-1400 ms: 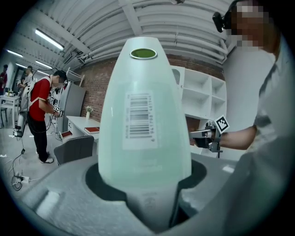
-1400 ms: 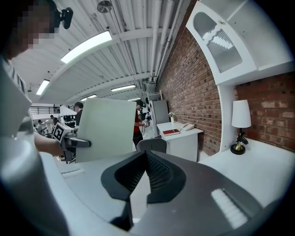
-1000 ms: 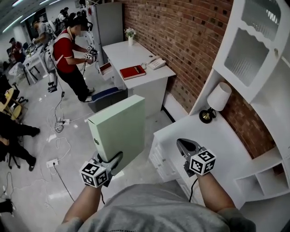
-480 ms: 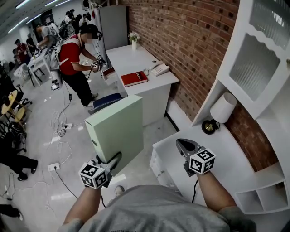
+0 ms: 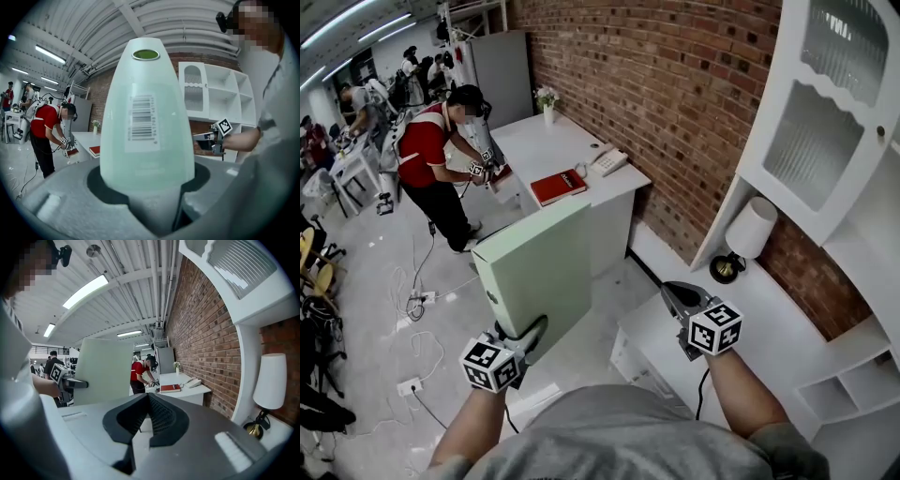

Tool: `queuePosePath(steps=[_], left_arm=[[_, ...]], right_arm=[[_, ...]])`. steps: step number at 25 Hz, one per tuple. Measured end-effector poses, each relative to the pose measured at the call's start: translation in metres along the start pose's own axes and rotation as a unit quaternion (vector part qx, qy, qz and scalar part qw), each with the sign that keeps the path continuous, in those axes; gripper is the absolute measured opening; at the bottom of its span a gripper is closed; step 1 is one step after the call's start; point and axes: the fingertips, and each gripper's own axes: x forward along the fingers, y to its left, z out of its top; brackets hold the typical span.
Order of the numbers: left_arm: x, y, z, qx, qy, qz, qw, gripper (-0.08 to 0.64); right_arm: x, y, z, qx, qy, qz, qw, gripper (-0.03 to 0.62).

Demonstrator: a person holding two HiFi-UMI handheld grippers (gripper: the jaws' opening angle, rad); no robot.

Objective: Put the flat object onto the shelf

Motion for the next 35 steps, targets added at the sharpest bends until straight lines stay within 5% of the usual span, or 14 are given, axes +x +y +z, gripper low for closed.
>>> queuePosePath(steps=[9, 16, 28, 35], left_arm=[[0.047, -0.038, 0.038, 0.03, -0.022, -0.081, 0.996, 0.279], [0.095, -0.111, 0.093, 0.073, -0.052, -0.175, 0.9804, 0.278], [0.142, -0.265, 0.228, 0.186, -0.141, -0.314, 0.9201, 0.275], [0.144, -0.366, 0.309, 0.245, -0.196, -0.375, 0.872, 0.275]], right_arm=[[-0.049, -0.033, 0.019, -0.015, -0.011, -0.076, 0.997, 0.009], [-0.143, -0.071, 0.041, -0.005, -0.035, -0.168, 0.985, 0.009], [-0.319, -0.096, 0.106, -0.039, -0.084, -0.334, 0.938, 0.009], [-0.421, -0.095, 0.157, -0.057, -0.11, -0.421, 0.899, 0.009]])
